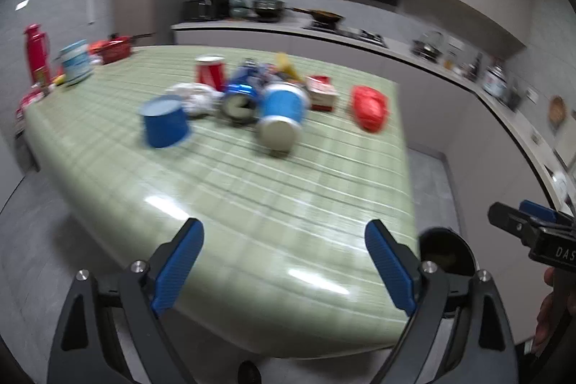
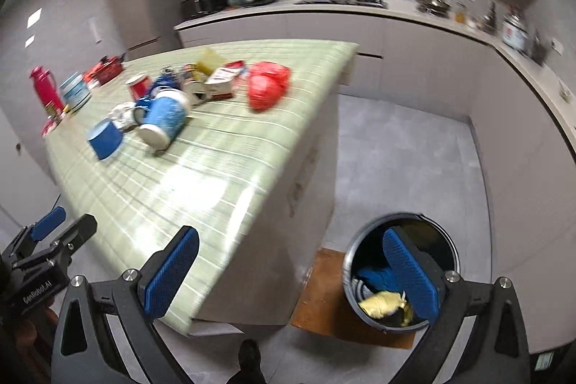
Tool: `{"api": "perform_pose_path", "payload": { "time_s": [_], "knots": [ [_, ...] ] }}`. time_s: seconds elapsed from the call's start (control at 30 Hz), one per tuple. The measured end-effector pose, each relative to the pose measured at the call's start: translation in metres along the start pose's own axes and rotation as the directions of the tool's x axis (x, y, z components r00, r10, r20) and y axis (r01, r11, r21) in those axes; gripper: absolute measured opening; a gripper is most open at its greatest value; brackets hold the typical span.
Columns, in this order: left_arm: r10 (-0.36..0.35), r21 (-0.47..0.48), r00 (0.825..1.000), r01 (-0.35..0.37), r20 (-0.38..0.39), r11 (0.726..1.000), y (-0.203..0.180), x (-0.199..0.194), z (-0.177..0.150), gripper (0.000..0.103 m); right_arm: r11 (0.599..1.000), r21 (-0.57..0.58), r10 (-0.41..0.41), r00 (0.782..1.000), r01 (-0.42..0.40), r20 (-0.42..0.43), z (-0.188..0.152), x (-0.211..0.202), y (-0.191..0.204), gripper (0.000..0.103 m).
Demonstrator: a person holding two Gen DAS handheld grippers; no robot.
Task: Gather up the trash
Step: 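Move both open grippers back toward the items on the island, then grasp the blue paper cup with the left gripper while the right gripper grasps the tall blue cup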
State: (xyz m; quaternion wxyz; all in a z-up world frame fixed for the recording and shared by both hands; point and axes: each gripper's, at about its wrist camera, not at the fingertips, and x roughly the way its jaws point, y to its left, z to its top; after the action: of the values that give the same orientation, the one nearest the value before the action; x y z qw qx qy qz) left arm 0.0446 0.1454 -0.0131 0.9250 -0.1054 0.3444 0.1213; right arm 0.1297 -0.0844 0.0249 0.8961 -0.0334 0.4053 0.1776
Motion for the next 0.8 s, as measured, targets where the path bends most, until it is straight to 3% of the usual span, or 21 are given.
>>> {"api": "perform_pose_path", "payload": {
  "time_s": [0.07, 0.37, 0.67, 0.8],
  "knots": [
    [0.034, -0.029, 0.999, -0.033, 0.021, 0.999, 0.017, -0.004, 0.002, 0.103, 1.000, -0.018, 0.018, 1.000, -0.018, 0.011, 0.006, 0.003, 0.015, 0.103],
    [0.105, -0.096, 0.994, -0.102, 0.020, 0.990, 0.079, 0.010, 0.018, 0.103, 0.993, -0.085, 0.088, 0.996, -0.086, 0.013, 0.032, 0.034, 0.081, 0.103],
    [0.094, -0.100, 0.996, -0.095, -0.006, 0.990, 0.124, 0.055, 0.045, 0.102, 0.987, -0.106, 0.119, 0.993, -0.118, -0.003, 0.069, 0.086, 0.138, 0.103],
    [0.076, -0.088, 0.997, -0.078, -0.032, 0.993, 0.137, 0.081, 0.056, 0.092, 0.988, -0.097, 0.116, 0.993, -0.117, -0.017, 0.085, 0.111, 0.154, 0.103]
  ]
}}
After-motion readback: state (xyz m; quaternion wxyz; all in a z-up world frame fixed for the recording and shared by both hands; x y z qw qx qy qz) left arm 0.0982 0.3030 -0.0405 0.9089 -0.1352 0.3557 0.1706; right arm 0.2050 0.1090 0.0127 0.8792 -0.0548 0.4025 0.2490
